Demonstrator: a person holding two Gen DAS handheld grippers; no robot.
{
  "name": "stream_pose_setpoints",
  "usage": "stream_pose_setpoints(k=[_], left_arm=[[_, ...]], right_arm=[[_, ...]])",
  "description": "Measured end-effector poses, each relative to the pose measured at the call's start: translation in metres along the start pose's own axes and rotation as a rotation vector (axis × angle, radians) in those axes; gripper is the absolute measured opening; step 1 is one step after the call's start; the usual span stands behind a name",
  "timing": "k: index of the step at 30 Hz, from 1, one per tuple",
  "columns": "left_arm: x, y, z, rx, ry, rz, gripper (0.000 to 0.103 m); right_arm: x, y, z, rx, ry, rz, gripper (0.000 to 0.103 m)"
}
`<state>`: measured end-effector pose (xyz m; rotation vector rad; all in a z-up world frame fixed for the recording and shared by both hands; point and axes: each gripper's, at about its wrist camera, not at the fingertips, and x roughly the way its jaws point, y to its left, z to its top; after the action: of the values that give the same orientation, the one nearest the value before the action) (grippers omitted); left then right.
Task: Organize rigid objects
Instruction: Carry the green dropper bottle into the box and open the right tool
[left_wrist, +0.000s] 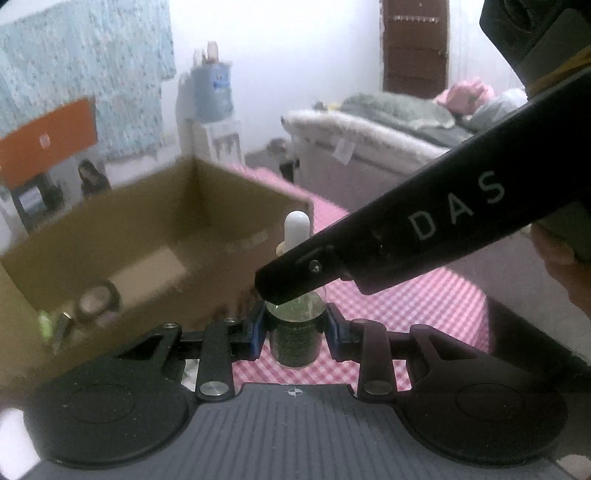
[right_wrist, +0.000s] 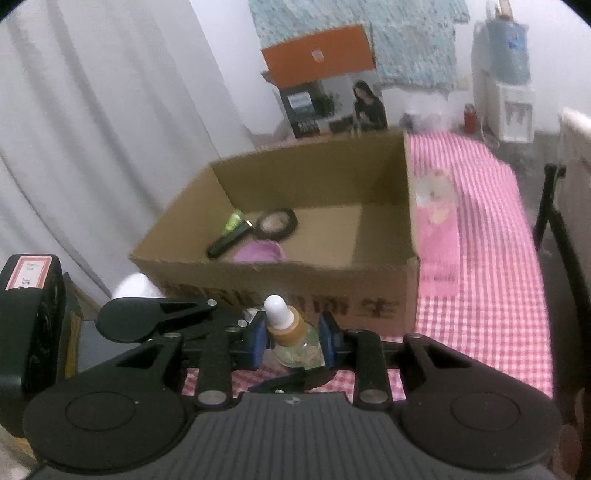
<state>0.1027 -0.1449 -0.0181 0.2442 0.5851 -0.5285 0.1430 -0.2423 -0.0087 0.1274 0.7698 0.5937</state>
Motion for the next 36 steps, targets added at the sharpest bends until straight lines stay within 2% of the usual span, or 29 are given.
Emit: stream_pose_setpoints(k=[4,5,6,12,17,23,30,36], left_arm=[[-0.029,0.015,0.020,-0.004,-0.054,0.009,0.032],[-0.033,0.021,0.025,-0.017,-0.060,0.004,0.032],[-0.036,0.028,0.032,-0.031,-0.066,0.004,0.032],[-0.031,0.074,0.066,-0.067,-0.049,0.039,0.032],[0.006,0.119,0.091,-0.114,0.050,0.042,0.032],[0.060,0.159,0.098,-0.182,0.191,0.029,0.031],[0.112,0.181,0.093,-0.170,0.305,0.036,0.032],[0.133,0.189,0.089,-0.178,0.360,0.031,0.033]], right_arm=[[-0.023,0.023,0.022,-0.090,-0.071,0.018,0.028],[-0.026,0.027,0.030,-0.108,-0.082,0.027,0.022],[-0.028,0.031,0.039,-0.130,-0.093,0.035,0.022],[-0.009,0.041,0.100,-0.174,-0.090,0.105,0.022],[0.036,0.031,0.148,-0.151,-0.033,0.137,0.022],[0.102,0.010,0.178,-0.098,0.065,0.134,0.022],[0.162,-0.015,0.185,-0.074,0.152,0.096,0.022],[0.196,-0.037,0.180,-0.038,0.195,0.060,0.022]])
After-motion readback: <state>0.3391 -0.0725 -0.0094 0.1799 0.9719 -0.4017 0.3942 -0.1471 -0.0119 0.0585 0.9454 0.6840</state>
